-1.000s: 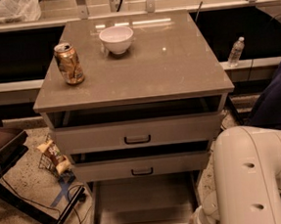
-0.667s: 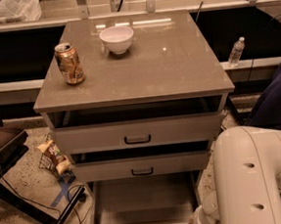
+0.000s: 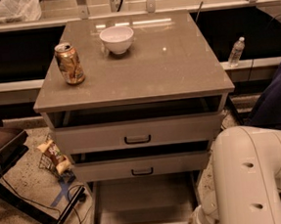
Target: Open bottom drawer
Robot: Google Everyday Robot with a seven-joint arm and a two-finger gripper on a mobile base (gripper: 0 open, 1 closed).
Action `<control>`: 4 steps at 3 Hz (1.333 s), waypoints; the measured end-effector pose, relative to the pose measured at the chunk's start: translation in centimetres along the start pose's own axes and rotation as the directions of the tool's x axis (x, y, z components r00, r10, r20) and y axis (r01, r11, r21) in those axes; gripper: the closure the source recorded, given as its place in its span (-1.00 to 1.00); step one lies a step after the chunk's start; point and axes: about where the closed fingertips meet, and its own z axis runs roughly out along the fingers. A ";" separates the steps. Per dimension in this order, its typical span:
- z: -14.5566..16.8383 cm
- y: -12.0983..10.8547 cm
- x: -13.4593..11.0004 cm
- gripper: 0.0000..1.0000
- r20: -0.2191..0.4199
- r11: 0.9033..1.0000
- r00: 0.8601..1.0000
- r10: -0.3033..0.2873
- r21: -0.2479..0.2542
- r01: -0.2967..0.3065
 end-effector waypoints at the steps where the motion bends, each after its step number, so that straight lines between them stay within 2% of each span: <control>1: 0.1 0.1 0.0 -0.32 0.000 1.000 1.000 0.000 -0.002 0.000; 2: 0.1 0.2 0.0 -0.79 0.000 1.000 1.000 0.000 -0.004 0.000; 3: 0.2 0.3 0.0 -1.00 0.000 1.000 1.000 -0.001 -0.006 0.001; 4: 0.2 0.3 0.0 -1.00 0.000 1.000 1.000 -0.001 -0.006 0.001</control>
Offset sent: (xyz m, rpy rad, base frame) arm -0.0006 0.0006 -0.0005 0.0007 0.0013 0.0006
